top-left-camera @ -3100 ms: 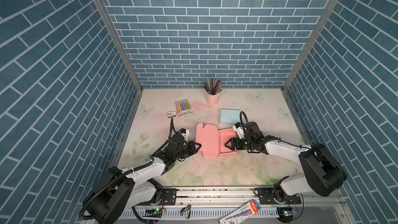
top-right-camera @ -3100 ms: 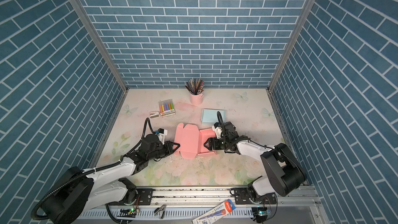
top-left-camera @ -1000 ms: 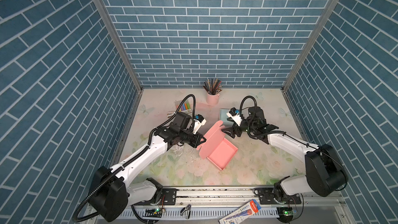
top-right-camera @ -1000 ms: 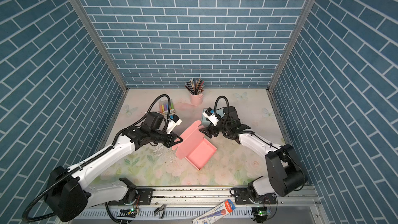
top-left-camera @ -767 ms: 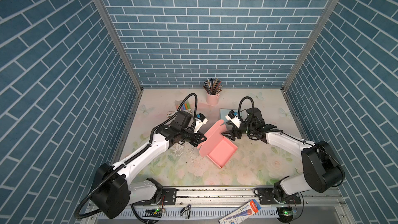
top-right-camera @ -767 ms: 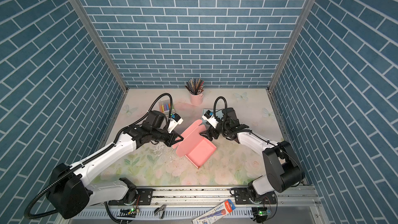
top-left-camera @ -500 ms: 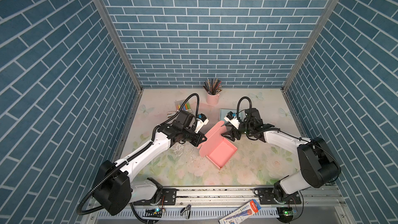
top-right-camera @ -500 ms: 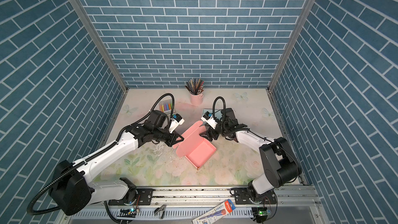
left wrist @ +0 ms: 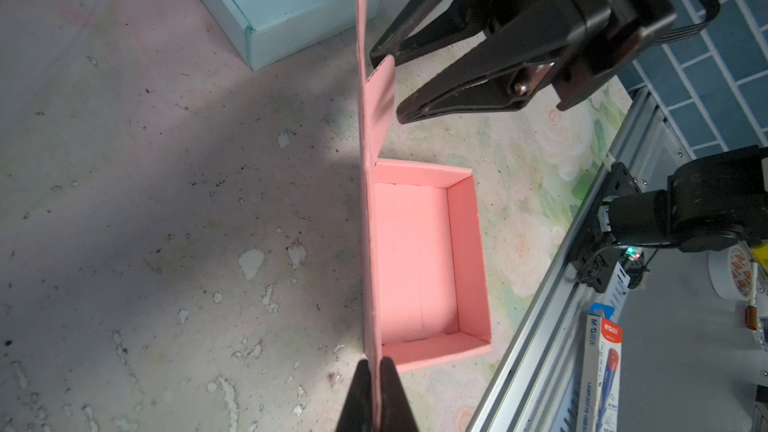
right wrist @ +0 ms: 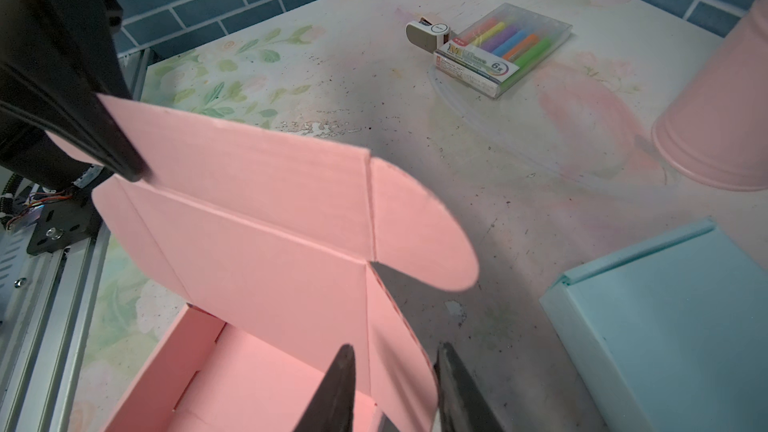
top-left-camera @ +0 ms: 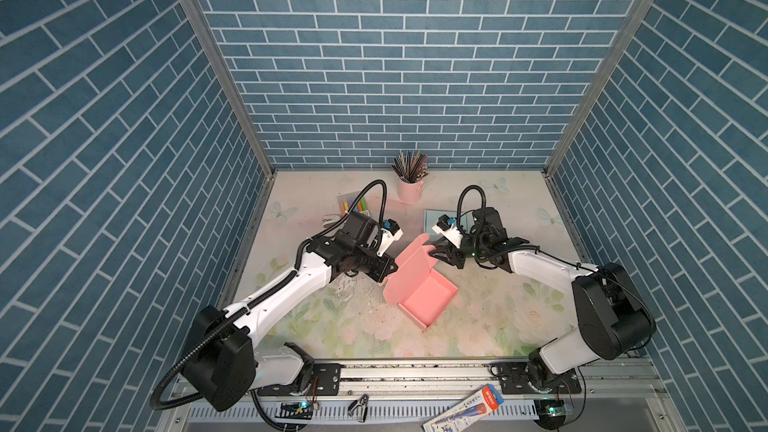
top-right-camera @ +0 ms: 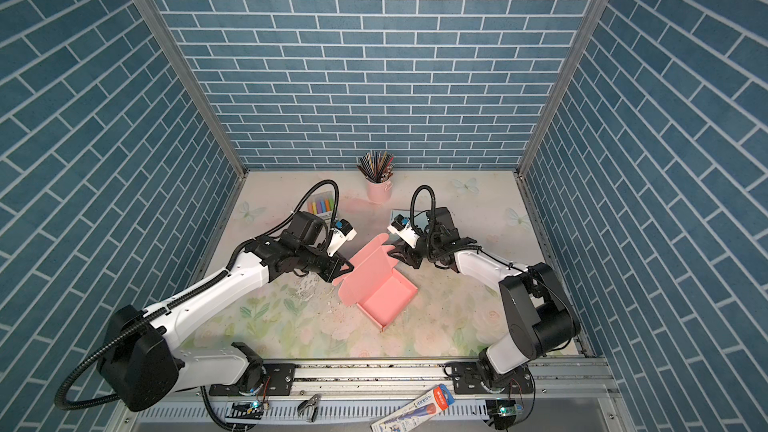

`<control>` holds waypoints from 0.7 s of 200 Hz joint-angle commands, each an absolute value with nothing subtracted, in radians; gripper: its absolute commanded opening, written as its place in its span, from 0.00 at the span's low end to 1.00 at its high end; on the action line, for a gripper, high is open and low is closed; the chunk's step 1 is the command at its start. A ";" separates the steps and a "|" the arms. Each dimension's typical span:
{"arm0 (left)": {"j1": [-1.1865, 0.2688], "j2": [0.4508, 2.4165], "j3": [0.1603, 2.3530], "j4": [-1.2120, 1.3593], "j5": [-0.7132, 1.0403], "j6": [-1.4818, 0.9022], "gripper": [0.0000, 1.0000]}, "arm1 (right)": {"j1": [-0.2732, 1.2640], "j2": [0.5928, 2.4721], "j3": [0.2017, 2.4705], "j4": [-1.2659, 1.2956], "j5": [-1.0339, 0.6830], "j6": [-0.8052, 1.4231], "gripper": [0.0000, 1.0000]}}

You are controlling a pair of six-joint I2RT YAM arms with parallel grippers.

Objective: Fold the paper box
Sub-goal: 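Grasp the pink lid flap edges with both grippers and lift it upright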

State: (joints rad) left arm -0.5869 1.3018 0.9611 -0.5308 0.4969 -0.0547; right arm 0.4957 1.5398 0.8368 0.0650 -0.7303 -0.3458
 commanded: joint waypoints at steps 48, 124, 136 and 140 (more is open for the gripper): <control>-0.598 1.295 0.994 -0.550 0.422 -0.016 0.08 | 0.529 1.530 0.848 0.012 -0.753 -0.396 0.19; -0.602 1.287 0.989 -0.524 0.380 -0.029 0.21 | 0.534 1.485 0.807 0.048 -0.690 -0.365 0.00; -0.601 1.287 0.981 -0.508 0.379 -0.041 0.32 | 0.534 1.457 0.772 0.090 -0.670 -0.339 0.00; -0.602 1.286 0.977 -0.499 0.379 -0.046 0.36 | 0.534 1.445 0.757 0.108 -0.664 -0.330 0.00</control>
State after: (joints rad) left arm -0.5983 1.3010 0.9657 -0.5365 0.3912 -0.0380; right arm 0.5278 1.5139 0.8150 0.0463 -0.7040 -0.3435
